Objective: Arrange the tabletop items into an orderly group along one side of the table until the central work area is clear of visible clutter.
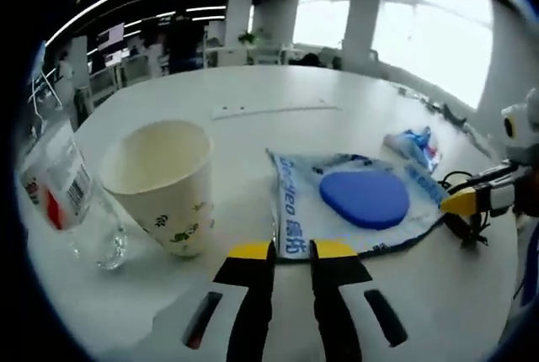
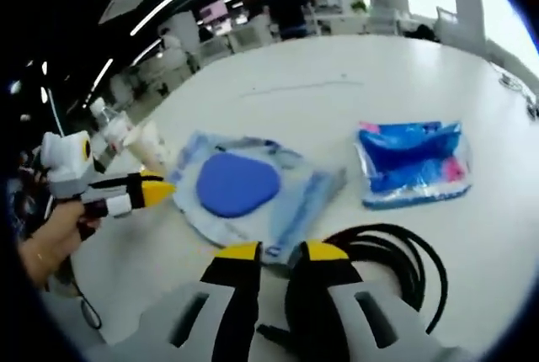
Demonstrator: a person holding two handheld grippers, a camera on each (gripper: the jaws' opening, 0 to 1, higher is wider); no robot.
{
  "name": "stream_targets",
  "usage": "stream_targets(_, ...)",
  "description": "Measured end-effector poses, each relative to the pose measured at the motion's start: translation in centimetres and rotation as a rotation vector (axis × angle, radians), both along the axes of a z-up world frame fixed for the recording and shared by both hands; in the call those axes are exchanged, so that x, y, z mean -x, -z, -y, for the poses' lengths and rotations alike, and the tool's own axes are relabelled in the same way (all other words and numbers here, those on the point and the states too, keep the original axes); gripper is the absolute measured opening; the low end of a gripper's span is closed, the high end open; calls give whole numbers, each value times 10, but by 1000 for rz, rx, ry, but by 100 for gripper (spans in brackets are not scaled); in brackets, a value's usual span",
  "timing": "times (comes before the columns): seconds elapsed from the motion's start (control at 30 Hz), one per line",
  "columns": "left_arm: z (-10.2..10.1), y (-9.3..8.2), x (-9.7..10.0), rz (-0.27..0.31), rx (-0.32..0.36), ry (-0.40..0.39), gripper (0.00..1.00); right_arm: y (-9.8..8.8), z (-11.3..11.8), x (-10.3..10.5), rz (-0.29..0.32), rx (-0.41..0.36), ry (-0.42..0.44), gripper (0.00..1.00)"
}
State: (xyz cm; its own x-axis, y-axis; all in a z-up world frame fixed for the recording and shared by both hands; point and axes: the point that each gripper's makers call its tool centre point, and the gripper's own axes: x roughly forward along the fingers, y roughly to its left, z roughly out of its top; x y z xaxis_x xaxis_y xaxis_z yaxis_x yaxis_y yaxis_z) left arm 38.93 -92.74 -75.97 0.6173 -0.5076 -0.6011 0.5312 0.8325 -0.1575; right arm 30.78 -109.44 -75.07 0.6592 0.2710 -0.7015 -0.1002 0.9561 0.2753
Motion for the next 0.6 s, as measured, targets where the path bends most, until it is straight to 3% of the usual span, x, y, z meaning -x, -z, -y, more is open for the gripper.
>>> stream_targets(0.27,-4,2,1,-5,-50,7,7,1,0,2,7,37,-17,4)
stream_targets(0.4,-3,0,1,32,-114,51,1,0,-4,2,23,74,-66,1)
stream_targets(0.6,-3,-2,4,56,-131,62,0,0,-2,-1,34,81,-84,0)
